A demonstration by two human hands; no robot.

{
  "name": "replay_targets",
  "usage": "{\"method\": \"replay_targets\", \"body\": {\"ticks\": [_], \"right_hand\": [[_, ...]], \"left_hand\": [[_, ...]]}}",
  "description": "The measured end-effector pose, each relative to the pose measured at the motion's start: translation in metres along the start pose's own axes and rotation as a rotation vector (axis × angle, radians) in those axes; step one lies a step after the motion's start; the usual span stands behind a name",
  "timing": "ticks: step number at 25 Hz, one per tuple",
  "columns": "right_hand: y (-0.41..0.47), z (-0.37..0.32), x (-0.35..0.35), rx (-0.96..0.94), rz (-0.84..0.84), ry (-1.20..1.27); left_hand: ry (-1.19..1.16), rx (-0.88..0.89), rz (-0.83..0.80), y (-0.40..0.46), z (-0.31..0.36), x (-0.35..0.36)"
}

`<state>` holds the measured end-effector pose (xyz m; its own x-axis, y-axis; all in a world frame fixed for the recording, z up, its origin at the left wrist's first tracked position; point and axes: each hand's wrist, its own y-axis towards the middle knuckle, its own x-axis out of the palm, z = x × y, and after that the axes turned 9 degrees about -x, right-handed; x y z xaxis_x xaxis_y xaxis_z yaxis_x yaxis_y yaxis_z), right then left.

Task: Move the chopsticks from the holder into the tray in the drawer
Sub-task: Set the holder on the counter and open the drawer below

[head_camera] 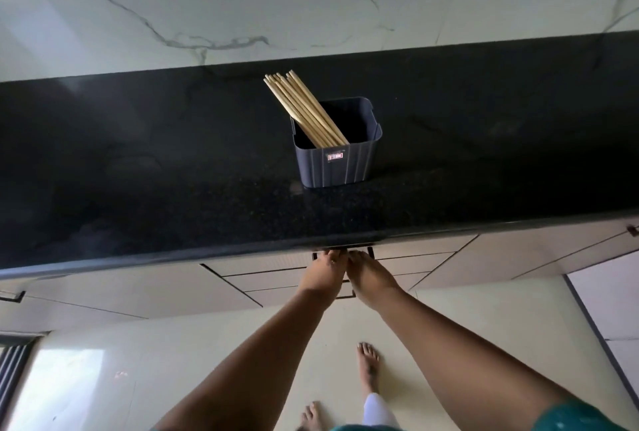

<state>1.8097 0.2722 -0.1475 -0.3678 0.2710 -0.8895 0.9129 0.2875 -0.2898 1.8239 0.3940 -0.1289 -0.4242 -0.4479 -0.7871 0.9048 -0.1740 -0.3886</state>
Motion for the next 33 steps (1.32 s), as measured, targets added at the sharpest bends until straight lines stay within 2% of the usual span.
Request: {"method": "replay_targets", "body": {"ticks": [1,3,8,11,16,25,29,33], "right_hand": [[0.011,0.003,-0.001,-0.005,-0.048,-0.076],[0.022,0.009,0.008,0.052,-0.039,-0.111],[0.004,0.007,0.024,-0.040,-0.068,-0.181],[-0.024,0.003,0.041,-0.009,-0.107,-0.209],[-0.091,-0.011,0.071,-0.018,-0.182,-0.206],[-0.240,-0.052,0.111,-0.067,-0.250,-0.194],[-0.304,-0.069,0.133,-0.068,-0.280,-0.163],[-0.359,-0.080,0.158,-0.093,-0.303,-0.176]], "left_hand": [[-0.043,-0.072,-0.009,0.009,0.002,0.000],[-0.100,-0.183,-0.045,0.017,-0.004,0.006],[-0.145,-0.253,-0.073,0.004,-0.011,0.013],[-0.260,-0.291,-0.134,-0.024,-0.015,0.026],[-0.194,-0.186,-0.230,-0.093,-0.031,0.048],[-0.239,-0.268,-0.187,-0.241,-0.037,0.116],[-0.291,-0.368,-0.161,-0.304,-0.044,0.147],[-0.250,-0.350,-0.166,-0.359,-0.049,0.175]]}}
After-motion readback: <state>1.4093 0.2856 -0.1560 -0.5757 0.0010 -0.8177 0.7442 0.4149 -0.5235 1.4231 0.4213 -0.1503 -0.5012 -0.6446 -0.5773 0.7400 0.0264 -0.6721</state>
